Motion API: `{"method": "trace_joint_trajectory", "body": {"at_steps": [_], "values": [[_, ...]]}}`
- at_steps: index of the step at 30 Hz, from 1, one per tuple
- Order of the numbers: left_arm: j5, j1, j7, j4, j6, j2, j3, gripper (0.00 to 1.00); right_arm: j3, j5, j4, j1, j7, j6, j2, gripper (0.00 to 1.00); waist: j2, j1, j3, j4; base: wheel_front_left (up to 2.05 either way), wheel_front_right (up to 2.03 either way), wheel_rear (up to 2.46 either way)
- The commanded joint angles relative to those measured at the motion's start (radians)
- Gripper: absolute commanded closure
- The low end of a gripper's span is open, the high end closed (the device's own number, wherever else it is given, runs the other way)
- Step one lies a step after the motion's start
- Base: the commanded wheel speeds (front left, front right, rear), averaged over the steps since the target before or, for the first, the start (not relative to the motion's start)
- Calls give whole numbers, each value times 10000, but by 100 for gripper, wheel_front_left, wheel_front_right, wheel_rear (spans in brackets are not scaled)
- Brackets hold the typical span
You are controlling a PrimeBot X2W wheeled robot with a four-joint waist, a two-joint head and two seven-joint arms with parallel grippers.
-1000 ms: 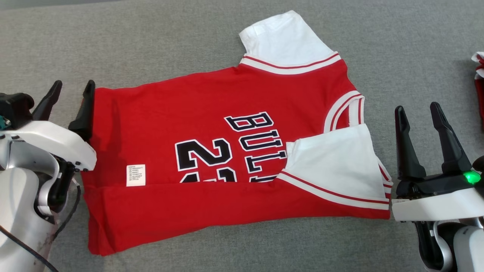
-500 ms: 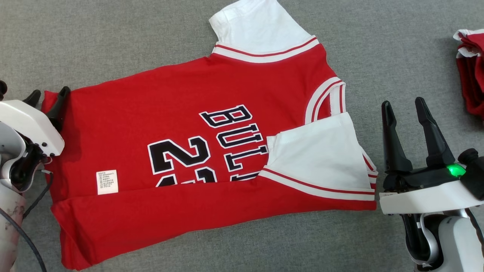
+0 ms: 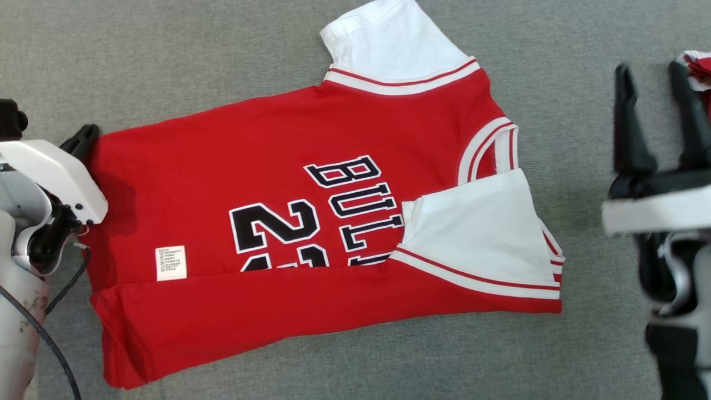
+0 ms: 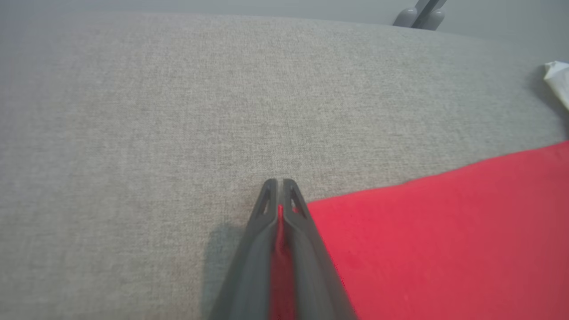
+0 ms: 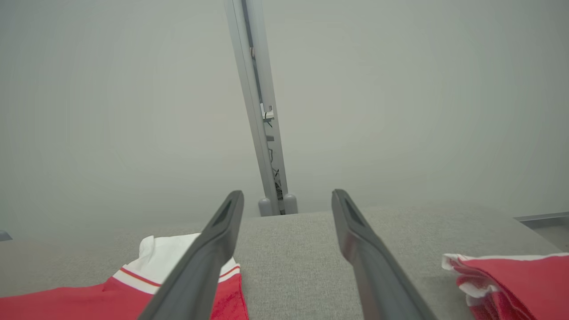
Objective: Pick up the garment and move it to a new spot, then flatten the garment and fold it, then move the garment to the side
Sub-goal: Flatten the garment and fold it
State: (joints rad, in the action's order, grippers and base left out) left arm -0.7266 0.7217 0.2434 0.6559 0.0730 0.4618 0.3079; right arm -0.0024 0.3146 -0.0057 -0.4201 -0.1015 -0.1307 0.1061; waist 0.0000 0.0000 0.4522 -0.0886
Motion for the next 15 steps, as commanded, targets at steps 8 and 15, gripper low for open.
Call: {"method": "trace_joint_trajectory", "body": {"at_steps": [8,15], "values": [[182,367,-471,-988,-150,-450,203,100,598,896,3053,-3133,813,-2,1453,0,0,0,341,899,0,0,0],[342,594,-579,-1587,-96,-965,616,100,2278,1414,5515,-5397,1382,-2,2054,0,0,0,813,1843,0,0,0]]}}
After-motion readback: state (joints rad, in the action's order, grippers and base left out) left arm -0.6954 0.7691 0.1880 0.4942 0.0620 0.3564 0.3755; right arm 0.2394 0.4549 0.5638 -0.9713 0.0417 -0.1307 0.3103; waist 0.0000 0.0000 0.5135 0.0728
